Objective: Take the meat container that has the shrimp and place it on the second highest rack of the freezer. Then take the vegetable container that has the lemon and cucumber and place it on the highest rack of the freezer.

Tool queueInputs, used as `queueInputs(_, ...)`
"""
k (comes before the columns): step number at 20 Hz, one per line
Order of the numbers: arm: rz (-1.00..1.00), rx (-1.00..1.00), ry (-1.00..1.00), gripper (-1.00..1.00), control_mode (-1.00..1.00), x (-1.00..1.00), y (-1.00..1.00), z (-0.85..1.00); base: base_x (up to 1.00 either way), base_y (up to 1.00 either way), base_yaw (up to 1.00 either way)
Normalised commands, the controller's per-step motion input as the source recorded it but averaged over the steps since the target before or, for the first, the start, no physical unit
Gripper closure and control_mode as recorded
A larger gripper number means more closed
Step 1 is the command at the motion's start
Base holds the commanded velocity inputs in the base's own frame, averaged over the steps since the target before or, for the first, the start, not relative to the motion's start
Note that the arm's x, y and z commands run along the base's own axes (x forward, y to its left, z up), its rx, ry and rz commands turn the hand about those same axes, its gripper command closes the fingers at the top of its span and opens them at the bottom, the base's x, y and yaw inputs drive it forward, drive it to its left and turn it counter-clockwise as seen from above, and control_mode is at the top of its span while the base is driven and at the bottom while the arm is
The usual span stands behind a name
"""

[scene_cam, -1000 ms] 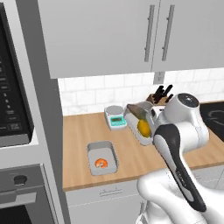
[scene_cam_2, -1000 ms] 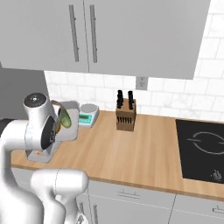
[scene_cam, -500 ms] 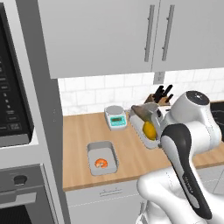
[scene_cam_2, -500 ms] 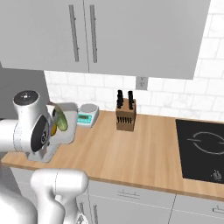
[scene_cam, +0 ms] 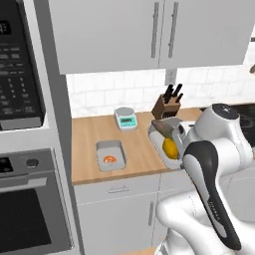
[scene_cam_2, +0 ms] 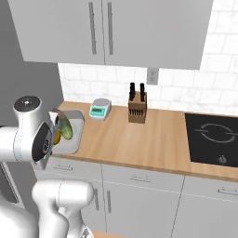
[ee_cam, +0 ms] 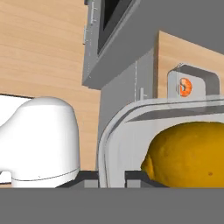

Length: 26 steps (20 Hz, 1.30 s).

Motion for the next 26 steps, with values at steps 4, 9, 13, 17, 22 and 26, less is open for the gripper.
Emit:
queueInputs(4,0.00,0.00,0.00,1.00,1.00,0.00,0.00,0.00,-0.84,0.26,-0.01)
queueInputs(9,0.00,0.00,0.00,1.00,1.00,0.00,0.00,0.00,-0.19,0.75,-0.13)
queueInputs(13,0.00,0.00,0.00,1.00,1.00,0.00,0.00,0.00,-0.12,0.80,-0.18)
queueInputs(17,0.00,0.00,0.00,1.00,1.00,0.00,0.00,0.00,-0.76,0.46,-0.12)
queueInputs(22,0.00,0.00,0.00,1.00,1.00,0.00,0.00,0.00,-0.83,0.49,-0.07)
queueInputs(26,0.00,0.00,0.00,1.00,1.00,0.00,0.00,0.00,-0.15,0.94,0.00)
